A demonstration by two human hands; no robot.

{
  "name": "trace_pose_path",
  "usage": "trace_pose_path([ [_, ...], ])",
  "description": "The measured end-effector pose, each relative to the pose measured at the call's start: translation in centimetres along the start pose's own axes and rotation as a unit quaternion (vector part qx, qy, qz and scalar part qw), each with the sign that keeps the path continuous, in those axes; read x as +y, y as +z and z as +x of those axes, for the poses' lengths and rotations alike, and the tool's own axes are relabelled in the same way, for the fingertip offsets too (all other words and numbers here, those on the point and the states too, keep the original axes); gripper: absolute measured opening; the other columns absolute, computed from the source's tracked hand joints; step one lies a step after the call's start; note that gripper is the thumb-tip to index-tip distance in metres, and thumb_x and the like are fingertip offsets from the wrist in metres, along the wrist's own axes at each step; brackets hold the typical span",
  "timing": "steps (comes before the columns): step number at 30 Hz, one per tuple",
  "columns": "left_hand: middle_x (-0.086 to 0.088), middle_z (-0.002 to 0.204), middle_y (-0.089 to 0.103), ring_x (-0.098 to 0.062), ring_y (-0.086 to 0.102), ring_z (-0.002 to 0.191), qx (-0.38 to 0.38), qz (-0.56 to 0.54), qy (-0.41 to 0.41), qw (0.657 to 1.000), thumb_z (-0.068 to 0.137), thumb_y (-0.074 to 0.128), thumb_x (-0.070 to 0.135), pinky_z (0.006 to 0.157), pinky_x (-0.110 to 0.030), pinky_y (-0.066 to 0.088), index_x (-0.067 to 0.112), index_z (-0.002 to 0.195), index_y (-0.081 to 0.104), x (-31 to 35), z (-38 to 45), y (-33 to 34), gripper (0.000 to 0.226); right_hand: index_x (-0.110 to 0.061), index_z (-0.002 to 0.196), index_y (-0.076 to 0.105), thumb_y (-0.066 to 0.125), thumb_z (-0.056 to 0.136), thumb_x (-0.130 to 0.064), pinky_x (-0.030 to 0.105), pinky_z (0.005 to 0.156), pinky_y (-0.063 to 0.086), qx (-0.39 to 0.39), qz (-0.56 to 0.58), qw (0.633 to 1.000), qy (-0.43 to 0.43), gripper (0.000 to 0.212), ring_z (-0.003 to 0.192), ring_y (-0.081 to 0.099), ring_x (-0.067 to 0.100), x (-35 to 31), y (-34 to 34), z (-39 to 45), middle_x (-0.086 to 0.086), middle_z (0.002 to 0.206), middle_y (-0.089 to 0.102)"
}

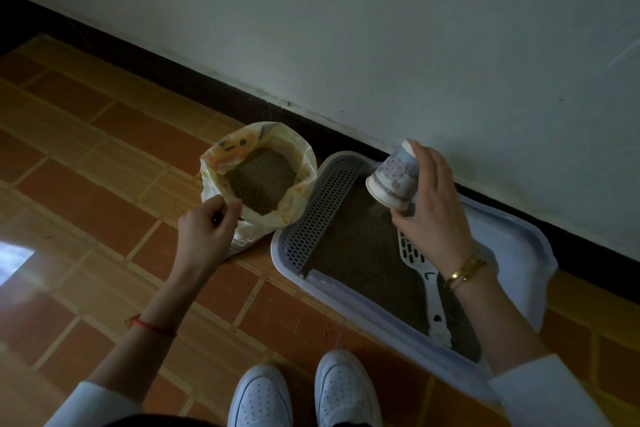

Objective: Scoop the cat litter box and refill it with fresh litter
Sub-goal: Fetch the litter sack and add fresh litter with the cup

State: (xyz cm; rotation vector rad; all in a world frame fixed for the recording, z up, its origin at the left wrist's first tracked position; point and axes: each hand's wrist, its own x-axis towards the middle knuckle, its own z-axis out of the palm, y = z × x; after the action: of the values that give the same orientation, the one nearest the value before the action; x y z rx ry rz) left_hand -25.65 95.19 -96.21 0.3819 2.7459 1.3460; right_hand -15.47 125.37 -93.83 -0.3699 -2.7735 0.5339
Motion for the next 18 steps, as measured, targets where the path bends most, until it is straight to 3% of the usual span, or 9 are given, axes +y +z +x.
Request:
trace_pose_path([
  [3, -0.019, 0.059, 0.056, -0.037, 0.05, 0.051, 0.001, 0.001, 0.006, 1.0, 0.095, 0.051, 0.029, 0.047, -0.044, 0.041, 0.003, 0.071, 0.059, 0.0, 0.0, 0.0, 0.036, -0.014, 0.149, 0.017, 0.081, 0.068, -0.015, 0.039, 0.109, 0.041, 0.032, 0.053, 0.998, 0.003, 0.102, 0.139, 0.029, 0.022, -1.2, -0.1, 0.9, 0.011, 0.148, 0.026],
  [6, -0.014, 0.061, 0.058, -0.031, 0.052, 0.052, -0.001, 0.001, 0.006, 1.0, 0.095, 0.051, 0.028, 0.048, -0.04, 0.04, 0.004, 0.074, 0.061, -0.1, 0.0, 0.1, 0.034, -0.009, 0.146, 0.022, 0.082, 0.067, -0.022, 0.01, 0.103, 0.036, 0.049, 0.157, 0.986, -0.024, 0.1, 0.132, 0.033, 0.012, -3.8, -0.1, 2.5, 0.009, 0.143, 0.031],
  [8, -0.011, 0.058, 0.057, -0.026, 0.051, 0.05, 0.0, 0.002, 0.005, 1.0, 0.095, 0.051, 0.027, 0.047, -0.033, 0.038, 0.005, 0.073, 0.061, -0.1, 0.0, 0.1, 0.033, -0.006, 0.144, 0.024, 0.082, 0.067, -0.026, 0.003, 0.097, 0.036, 0.026, 0.206, 0.977, -0.056, 0.099, 0.129, 0.035, 0.008, -6.2, 0.5, 3.6, 0.009, 0.141, 0.033],
  [11, -0.002, 0.052, 0.052, -0.015, 0.046, 0.045, 0.004, -0.006, -0.001, 1.0, 0.095, 0.053, 0.023, 0.043, -0.017, 0.031, 0.007, 0.066, 0.058, 0.2, 0.0, -0.1, 0.034, -0.01, 0.145, 0.022, 0.082, 0.066, -0.031, 0.02, 0.101, 0.045, -0.056, 0.236, 0.966, -0.09, 0.102, 0.132, 0.036, 0.013, -9.6, 2.5, 5.4, 0.006, 0.142, 0.033],
  [14, 0.002, 0.05, 0.049, -0.009, 0.045, 0.045, 0.005, -0.011, -0.011, 1.0, 0.095, 0.054, 0.021, 0.043, -0.015, 0.032, 0.017, 0.063, 0.055, 0.4, 0.0, -0.2, 0.032, -0.013, 0.145, 0.021, 0.083, 0.065, -0.033, 0.03, 0.105, 0.042, -0.144, 0.164, 0.967, -0.13, 0.103, 0.134, 0.035, 0.017, -11.9, 5.5, 6.6, 0.005, 0.143, 0.032],
  [18, 0.004, 0.049, 0.045, -0.009, 0.044, 0.046, 0.008, -0.015, -0.014, 1.0, 0.094, 0.055, 0.02, 0.043, -0.014, 0.033, 0.016, 0.063, 0.054, 0.2, 0.1, -0.1, 0.032, -0.013, 0.14, 0.025, 0.084, 0.064, -0.035, 0.035, 0.108, 0.038, -0.212, 0.068, 0.966, -0.132, 0.098, 0.132, 0.037, 0.021, -13.2, 9.8, 8.2, 0.007, 0.141, 0.035],
])
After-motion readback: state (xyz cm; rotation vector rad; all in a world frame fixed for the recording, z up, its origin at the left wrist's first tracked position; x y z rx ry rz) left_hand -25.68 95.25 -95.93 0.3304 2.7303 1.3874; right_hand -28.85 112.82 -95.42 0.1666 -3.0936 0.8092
